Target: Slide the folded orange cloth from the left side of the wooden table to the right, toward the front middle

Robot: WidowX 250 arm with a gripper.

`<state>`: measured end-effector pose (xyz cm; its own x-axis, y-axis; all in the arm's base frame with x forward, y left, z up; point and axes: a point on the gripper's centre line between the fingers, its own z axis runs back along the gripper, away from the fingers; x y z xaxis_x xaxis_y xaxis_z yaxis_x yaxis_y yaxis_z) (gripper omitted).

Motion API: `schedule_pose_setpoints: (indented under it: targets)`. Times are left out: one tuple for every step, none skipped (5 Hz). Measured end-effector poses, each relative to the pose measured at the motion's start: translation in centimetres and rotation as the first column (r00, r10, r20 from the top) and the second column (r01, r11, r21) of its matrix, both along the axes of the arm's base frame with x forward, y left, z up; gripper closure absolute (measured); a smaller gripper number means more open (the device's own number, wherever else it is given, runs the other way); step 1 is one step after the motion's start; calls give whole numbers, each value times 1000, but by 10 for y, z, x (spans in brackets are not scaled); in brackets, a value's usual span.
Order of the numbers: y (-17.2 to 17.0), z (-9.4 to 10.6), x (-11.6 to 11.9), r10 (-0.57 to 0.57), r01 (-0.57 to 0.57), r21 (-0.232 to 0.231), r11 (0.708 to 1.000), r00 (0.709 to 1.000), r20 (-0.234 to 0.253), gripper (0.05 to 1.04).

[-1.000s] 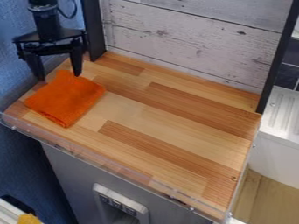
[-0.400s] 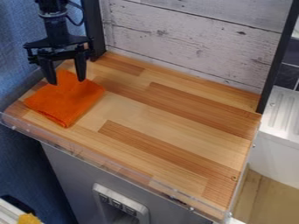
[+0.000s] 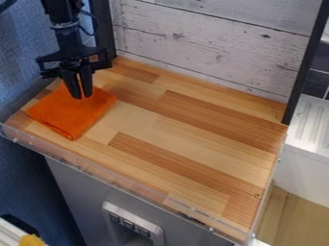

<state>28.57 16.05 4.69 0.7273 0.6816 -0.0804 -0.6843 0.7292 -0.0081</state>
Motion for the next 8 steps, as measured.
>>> schedule_pose_setpoints:
  targets:
    - [5,-8,3,-2,3,-20,1000,999,34,1013]
    - [8,-18,8,-6,8,-23,1000,997,78,1022]
    - [11,-30,10,-8,9,-12,1000,993,114,1023]
    - [16,-35,13,-12,9,18,1000,989,146,1023]
    - [7,-38,13,-59,51,59,997,986,158,1023]
    - [-15,-38,15,-156,139,114,984,974,163,1023]
    - [-53,-38,14,-297,279,142,950,947,122,1023]
    - [-81,-39,8,-408,392,155,907,909,83,1023]
